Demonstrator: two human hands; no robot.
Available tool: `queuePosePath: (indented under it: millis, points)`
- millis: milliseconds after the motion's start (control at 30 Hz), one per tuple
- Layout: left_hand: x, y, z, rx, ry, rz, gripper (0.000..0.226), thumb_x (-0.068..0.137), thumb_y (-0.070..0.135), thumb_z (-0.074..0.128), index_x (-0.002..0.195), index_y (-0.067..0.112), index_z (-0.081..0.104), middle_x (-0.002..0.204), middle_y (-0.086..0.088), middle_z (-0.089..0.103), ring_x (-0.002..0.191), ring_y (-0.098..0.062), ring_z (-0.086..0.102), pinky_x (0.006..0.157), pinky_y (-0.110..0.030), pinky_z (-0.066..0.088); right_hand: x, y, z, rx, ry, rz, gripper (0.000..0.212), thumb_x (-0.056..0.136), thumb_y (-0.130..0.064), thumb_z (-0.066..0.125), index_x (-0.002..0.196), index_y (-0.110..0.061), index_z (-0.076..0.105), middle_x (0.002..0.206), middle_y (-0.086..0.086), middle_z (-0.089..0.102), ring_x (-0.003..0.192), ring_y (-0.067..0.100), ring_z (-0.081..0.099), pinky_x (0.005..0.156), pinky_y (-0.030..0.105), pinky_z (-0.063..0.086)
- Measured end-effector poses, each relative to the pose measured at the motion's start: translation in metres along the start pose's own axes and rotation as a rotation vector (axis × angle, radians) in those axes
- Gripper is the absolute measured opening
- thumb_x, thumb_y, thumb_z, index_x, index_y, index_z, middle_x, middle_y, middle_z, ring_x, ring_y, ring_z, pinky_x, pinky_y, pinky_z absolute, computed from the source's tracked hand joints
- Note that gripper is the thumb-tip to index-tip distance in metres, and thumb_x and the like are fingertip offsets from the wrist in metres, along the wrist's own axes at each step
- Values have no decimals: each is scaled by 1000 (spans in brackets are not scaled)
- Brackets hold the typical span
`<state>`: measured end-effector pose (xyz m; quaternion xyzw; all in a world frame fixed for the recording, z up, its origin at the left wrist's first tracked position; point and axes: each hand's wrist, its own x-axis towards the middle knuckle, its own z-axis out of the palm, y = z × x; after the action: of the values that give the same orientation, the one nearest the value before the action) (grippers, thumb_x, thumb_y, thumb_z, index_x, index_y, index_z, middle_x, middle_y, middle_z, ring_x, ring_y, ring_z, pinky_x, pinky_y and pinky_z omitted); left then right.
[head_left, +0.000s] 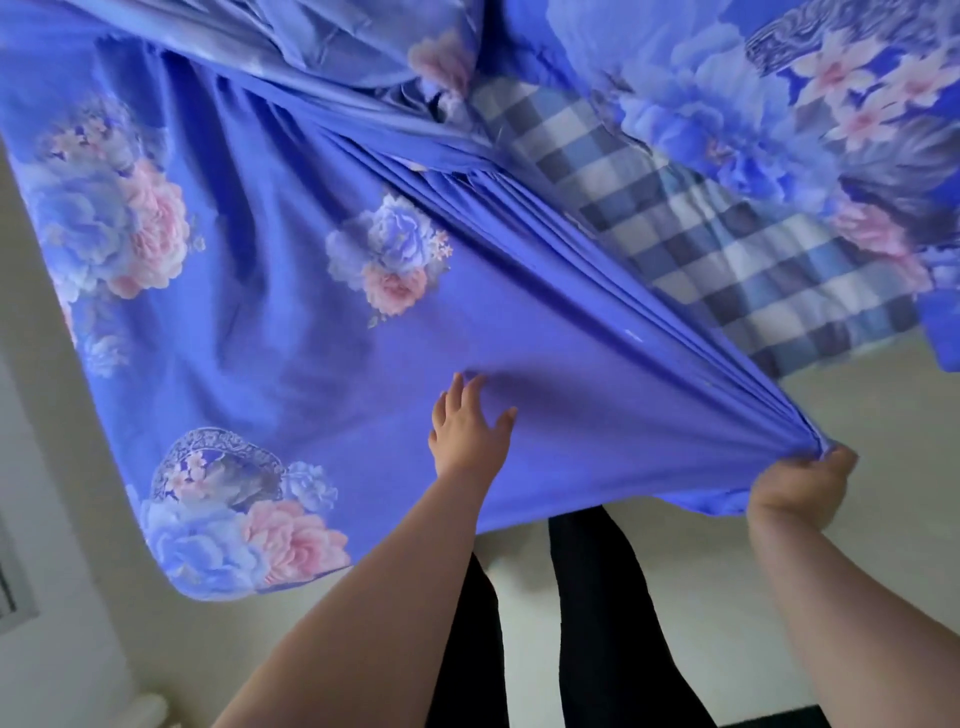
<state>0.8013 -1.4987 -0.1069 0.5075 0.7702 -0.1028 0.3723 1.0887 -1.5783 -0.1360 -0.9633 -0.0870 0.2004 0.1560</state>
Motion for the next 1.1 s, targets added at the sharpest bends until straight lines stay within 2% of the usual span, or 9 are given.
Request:
queuePosePath:
  millis: [100,267,367,533,600,700,800,900,1100]
  points:
    - [-1,-8,-4,23,44,-30,60,91,46,54,144,35,29,159,9,9,145,-20,9,110,-45,23,0,17,-3,-64,6,130,34,99,-17,34,126,1,43,122,34,53,110,50,52,88,51,40]
    - [7,-15,-1,61,-93,-1,68,88,49,57,146,37,23,157,14,9,141,-21,18,107,-46,28,10,26,8,-294,-308,116,33,97,-7,40,122,15,45,122,39,50,114,51,50,95,51,39]
    - [9,-14,13,78,-196,30,74,87,48,60,148,35,20,158,11,6,143,-24,15,111,-46,28,13,5,18,-329,-325,105,37,92,-11,51,126,4,46,130,32,47,119,47,48,99,48,38]
    - [7,-4,34,72,-203,57,79,85,49,60,149,33,17,159,8,5,144,-24,12,112,-43,27,-10,-59,45,-203,-185,-669,51,80,-24,68,124,-5,51,127,21,51,114,40,48,89,47,41]
    - [6,0,38,65,-210,73,79,85,50,60,149,32,17,159,7,8,144,-24,13,112,-44,27,-18,-84,62,-227,-271,-791,52,84,-29,66,128,-6,49,127,19,52,115,38,47,92,46,39]
    - [1,0,36,65,-144,73,75,87,49,58,149,34,19,159,7,9,146,-21,10,112,-44,27,-13,-109,69,-335,-335,-745,33,93,-25,53,120,-5,52,121,21,56,113,40,50,89,47,40]
    - [-8,-2,26,165,11,5,66,92,45,52,148,36,19,160,8,-2,147,-19,1,114,-45,21,12,-109,51,-276,-191,-692,26,91,-13,51,114,-2,55,112,26,59,107,43,53,85,48,40]
    - [-8,-13,22,175,-71,-18,63,93,43,51,147,35,21,159,9,1,146,-20,7,112,-44,23,34,-102,44,-333,-268,-585,22,92,-15,48,110,-4,54,111,26,60,106,44,54,85,48,42]
    - [-18,-27,20,28,-231,-7,59,91,37,55,144,26,33,153,-1,27,138,-26,30,111,-36,27,9,-114,34,-358,-525,-405,57,88,-35,61,134,-5,43,136,20,47,125,36,45,102,42,37]
